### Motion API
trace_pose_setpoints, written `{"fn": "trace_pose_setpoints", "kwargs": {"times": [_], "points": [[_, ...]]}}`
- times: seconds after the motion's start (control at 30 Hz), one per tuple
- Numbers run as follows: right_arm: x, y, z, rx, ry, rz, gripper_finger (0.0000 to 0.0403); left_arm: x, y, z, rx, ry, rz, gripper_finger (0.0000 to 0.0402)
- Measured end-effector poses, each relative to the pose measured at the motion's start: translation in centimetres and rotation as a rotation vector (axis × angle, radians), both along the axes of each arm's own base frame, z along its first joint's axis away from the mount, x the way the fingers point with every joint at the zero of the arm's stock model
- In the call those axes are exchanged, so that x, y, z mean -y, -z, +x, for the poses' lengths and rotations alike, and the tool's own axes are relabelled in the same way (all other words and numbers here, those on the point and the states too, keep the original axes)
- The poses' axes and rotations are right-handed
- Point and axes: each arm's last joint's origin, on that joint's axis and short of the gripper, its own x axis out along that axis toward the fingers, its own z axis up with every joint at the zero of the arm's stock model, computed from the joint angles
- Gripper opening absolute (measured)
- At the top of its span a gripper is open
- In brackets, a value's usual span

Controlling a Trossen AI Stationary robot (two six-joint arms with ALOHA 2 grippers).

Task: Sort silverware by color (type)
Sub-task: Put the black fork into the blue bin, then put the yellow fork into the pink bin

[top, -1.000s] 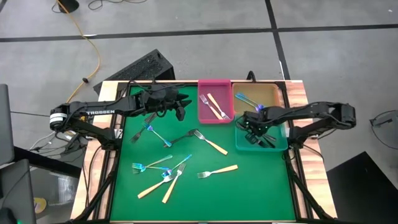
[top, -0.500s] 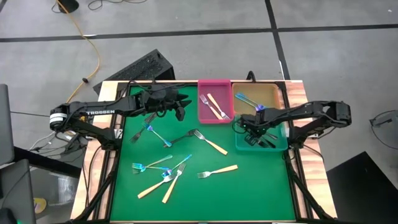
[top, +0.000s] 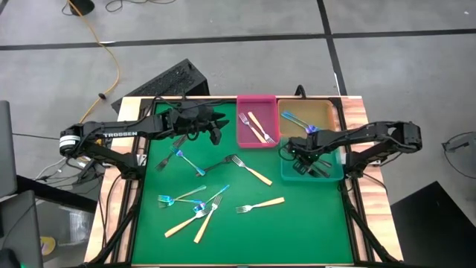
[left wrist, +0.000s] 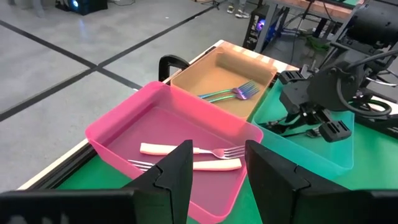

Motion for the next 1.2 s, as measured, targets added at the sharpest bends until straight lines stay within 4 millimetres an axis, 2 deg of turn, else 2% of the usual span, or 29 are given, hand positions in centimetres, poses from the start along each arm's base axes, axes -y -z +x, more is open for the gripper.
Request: {"fn": "trace_pose_setpoints", "kwargs": {"times": [0.27, 0.57, 0.8, 1.07, 1.2], "points": [[0.0, -0.4, 0.3, 0.011, -0.021, 0.017, 0.0138, 0.1, 0.4, -0.1, -0.031, 0.029, -0.029, 0.0129], [0.4, -2.8, 1.8, 0.051, -0.058, 0.022, 0.0171, 0.3, 1.1, -0.4, -0.088, 0.029, -0.105, 0.0129], [0.5, -4.8, 2.6, 0.062, -0.094, 0.016, 0.0171, 0.7, 2.0, -1.0, -0.192, 0.092, -0.181, 0.0129], [0.5, -6.2, 3.4, 0.101, -0.105, 0.014, 0.0167, 1.0, 2.9, -1.6, -0.304, 0.124, -0.223, 0.0129], [0.0, -7.7, 4.3, 0.152, -0.134, 0.013, 0.0166, 1.1, 3.1, -1.8, -0.327, 0.139, -0.227, 0.0129]]}}
